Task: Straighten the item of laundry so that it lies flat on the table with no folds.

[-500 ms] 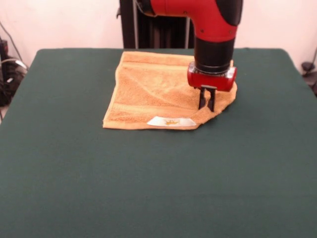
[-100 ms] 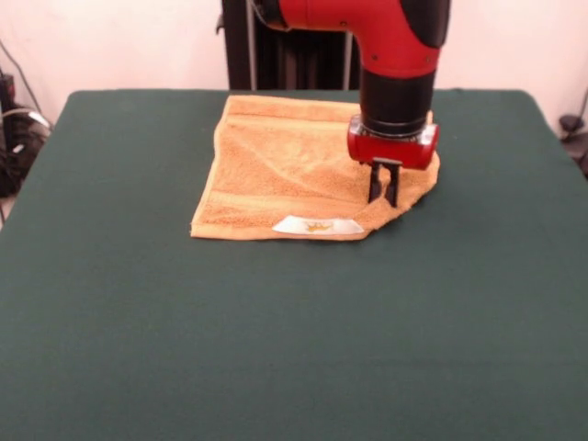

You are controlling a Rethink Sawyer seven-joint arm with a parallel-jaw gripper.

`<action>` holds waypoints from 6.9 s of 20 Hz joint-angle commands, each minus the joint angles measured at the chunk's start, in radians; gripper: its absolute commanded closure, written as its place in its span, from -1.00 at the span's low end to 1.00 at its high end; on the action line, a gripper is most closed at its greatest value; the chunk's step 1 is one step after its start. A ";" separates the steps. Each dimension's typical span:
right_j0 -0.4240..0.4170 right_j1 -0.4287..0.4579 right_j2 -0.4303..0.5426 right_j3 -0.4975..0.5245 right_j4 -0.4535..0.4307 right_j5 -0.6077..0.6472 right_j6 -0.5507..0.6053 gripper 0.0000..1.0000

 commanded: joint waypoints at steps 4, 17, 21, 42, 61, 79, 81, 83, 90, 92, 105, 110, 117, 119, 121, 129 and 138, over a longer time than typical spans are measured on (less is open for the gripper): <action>-0.090 0.040 0.224 0.067 0.000 -0.051 0.120 1.00; -0.166 -0.047 0.364 0.154 0.016 -0.002 0.121 1.00; -0.171 -0.055 0.381 0.165 0.018 0.001 0.125 1.00; -0.654 0.402 0.769 0.107 -0.404 -0.014 -0.226 1.00; -1.091 0.869 0.886 -0.087 -0.489 0.659 -0.840 1.00; -1.087 0.930 0.885 -0.208 -0.442 0.807 -1.035 1.00; -1.092 0.931 0.890 -0.206 -0.469 0.751 -1.030 1.00; -1.103 0.941 0.892 -0.201 -0.479 0.699 -1.008 -1.00; -1.100 0.915 0.894 -0.184 -0.524 0.601 -0.966 -1.00; -1.098 0.919 0.893 -0.186 -0.516 0.604 -0.971 -1.00; -0.944 0.547 0.805 -0.070 -0.692 0.281 -0.553 -1.00; -0.715 0.187 0.573 0.029 -0.695 0.094 -0.203 -1.00; -0.567 0.054 0.394 0.102 -0.529 0.007 -0.184 -1.00; -0.553 0.032 0.383 0.123 -0.493 0.009 -0.186 -1.00; -0.535 0.005 0.367 0.145 -0.456 0.014 -0.185 -1.00; -0.415 -0.140 0.259 0.229 -0.348 0.027 -0.117 -1.00; -0.353 -0.226 0.204 0.288 -0.242 0.036 -0.116 -1.00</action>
